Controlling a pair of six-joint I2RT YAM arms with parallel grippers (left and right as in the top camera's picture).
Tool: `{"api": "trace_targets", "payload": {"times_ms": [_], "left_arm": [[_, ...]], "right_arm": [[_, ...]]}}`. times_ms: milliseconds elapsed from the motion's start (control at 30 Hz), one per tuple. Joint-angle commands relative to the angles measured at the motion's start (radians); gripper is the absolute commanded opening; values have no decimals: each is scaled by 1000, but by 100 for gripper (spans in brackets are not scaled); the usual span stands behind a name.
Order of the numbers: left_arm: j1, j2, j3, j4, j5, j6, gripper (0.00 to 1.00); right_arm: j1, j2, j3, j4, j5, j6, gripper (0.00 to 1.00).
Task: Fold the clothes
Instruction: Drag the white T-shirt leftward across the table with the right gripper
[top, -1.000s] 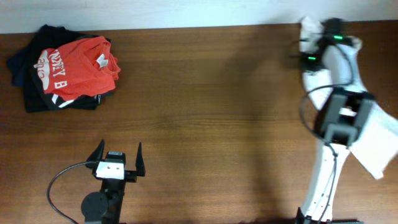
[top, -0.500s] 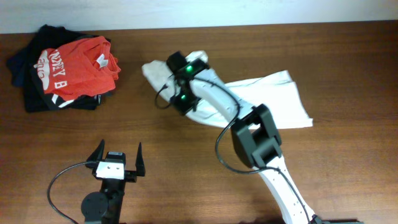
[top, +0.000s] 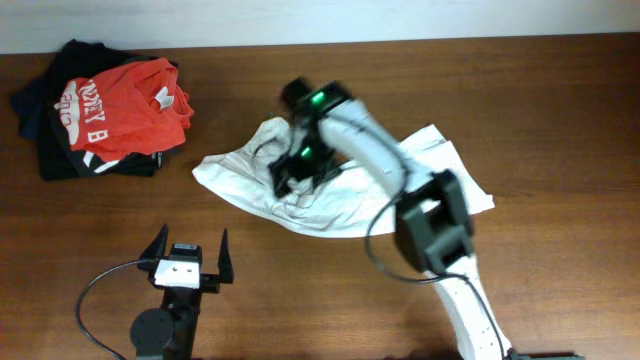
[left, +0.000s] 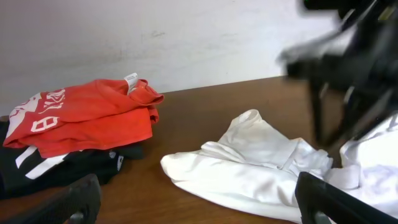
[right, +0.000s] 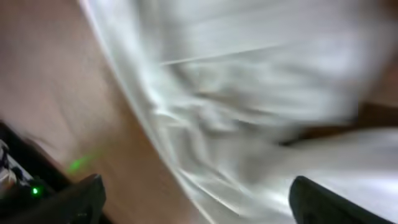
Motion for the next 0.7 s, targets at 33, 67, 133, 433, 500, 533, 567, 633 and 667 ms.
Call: {"api": "trace_targets", "payload": {"times_ms": [33,67,133,433,500,533,567,633,667], "left_arm": [[6,-5,-3,-5,-1,-13,99],[6,-5,-3,-5,-1,-13,99],[6,-5,-3,-5,-1,-13,99],[6,-5,-3,-5,-1,-13,99],[6,-5,-3,-5,0,-13,99],[6,-5,-3,-5,-1,-13,99],[6,-5,-3,-5,-1,-13,99],[6,-5,-3,-5,-1,-13,99],[6,-5,-3,-5,-1,-13,99]], "right_arm": [[-246,-119,24,-66,257,39,99],[-293,-119,24,-82,281,39,99],[-429,-111,8,-119,284,39,99],[-578,-110,-163,160,196,-64,93],[-541,-110,-163,226,280,-63,90],[-523,-110,-163,248,331,-60,88],[-505,-105,-163,267,396,-28,88],[-483,-91,-163,289,486,53,79],[-481,-77,-163,297,491,71,77]]}}
